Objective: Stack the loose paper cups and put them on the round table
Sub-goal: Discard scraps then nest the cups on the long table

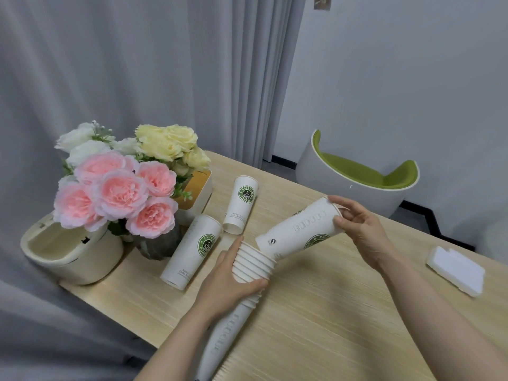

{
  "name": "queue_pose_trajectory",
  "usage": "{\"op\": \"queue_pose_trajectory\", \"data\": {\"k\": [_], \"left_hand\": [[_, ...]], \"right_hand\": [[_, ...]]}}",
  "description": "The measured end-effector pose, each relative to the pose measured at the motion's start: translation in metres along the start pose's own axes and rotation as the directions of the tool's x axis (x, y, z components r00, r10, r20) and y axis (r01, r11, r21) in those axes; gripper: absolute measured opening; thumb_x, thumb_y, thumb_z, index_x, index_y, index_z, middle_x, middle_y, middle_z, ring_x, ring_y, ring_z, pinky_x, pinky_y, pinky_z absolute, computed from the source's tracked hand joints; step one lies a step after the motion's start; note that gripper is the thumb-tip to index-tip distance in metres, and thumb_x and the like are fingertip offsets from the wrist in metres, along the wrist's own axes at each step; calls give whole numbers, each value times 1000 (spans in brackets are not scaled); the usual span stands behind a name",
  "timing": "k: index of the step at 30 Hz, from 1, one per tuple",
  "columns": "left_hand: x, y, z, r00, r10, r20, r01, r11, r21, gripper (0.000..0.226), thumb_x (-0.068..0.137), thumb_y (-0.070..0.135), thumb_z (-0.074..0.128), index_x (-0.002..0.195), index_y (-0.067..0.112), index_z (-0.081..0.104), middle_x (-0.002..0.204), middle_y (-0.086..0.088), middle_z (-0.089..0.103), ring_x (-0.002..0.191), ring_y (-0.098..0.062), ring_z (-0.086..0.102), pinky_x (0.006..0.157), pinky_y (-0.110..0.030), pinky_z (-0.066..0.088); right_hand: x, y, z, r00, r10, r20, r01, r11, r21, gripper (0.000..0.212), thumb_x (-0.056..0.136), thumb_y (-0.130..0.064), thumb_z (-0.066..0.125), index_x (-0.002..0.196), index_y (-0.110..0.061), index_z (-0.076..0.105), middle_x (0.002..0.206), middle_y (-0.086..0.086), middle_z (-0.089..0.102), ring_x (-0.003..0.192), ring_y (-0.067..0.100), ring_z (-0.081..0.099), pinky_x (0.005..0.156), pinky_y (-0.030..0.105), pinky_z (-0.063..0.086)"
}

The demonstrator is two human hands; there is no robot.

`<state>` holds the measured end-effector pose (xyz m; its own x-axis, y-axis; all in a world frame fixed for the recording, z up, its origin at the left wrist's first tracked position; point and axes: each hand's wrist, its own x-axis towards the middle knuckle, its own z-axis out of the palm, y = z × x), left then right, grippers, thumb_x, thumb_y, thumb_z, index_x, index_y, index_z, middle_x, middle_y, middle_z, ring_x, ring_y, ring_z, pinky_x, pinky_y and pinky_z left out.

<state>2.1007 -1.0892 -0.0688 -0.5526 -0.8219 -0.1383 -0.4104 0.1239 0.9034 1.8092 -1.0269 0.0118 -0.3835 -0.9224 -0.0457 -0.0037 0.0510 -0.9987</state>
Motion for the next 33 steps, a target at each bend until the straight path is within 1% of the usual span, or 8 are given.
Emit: {"op": "queue_pose_trajectory", "data": {"k": [3,8,12,15,21,24,28,33], "left_hand": [[0,1,0,1000,1,8,-1,1000,1,109,56,65,78,145,55,15,140,21,39,124,1,44,104,-35,42],[-3,8,-2,999,21,40,-23,999,49,98,55,69,74,124,78,5,132,28,35,117,4,43,94,-26,40],[-2,11,-3,997,37,62,-42,996,83,102,56,71,70,136,68,7,133,31,32,118,6,40,93,-25,38],[0,8,-3,998,34,58,-39,996,80,105,55,71,71,141,61,11,137,31,32,121,5,40,97,-27,39],[6,3,-6,999,28,31,-28,1000,0,105,57,62,80,143,55,21,138,24,41,123,0,47,102,-40,44],[9,1,-9,999,34,22,-34,999,-7,104,57,60,81,142,56,21,136,21,43,122,0,48,101,-40,45],[12,-1,-13,1000,10,2,-10,1000,30,101,56,66,76,134,70,12,135,24,38,119,4,44,102,-36,43],[19,-1,-15,999,-22,31,19,996,92,109,56,74,68,134,71,-9,129,23,34,113,1,41,97,-34,44]], "right_hand": [[0,1,6,1000,8,12,-8,1000,18,37,84,-2,63,115,-21,67,104,11,72,95,20,62,93,38,42],[2,3,24,999,11,30,-11,1000,8,38,80,-8,67,116,-21,66,96,10,73,90,16,64,89,33,43],[0,8,45,996,24,87,-24,1000,2,43,75,-16,70,117,-21,65,100,10,73,93,13,66,81,21,47],[-5,15,61,987,46,152,-45,999,-6,43,77,-15,68,120,-18,63,100,5,74,96,9,67,75,12,50],[-13,30,85,963,88,255,-84,996,-24,37,83,-4,63,119,-13,64,115,-3,70,108,10,63,85,17,49],[-15,35,94,954,106,281,-103,994,-25,36,84,-3,63,118,-14,64,119,-8,68,113,7,61,85,16,48],[-17,43,102,940,139,311,-132,990,-43,40,85,0,61,123,-13,62,125,-5,65,118,9,58,88,18,48],[-15,48,109,936,163,311,-149,986,-68,40,87,2,59,122,-19,62,125,-7,65,116,7,58,88,18,48]]}}
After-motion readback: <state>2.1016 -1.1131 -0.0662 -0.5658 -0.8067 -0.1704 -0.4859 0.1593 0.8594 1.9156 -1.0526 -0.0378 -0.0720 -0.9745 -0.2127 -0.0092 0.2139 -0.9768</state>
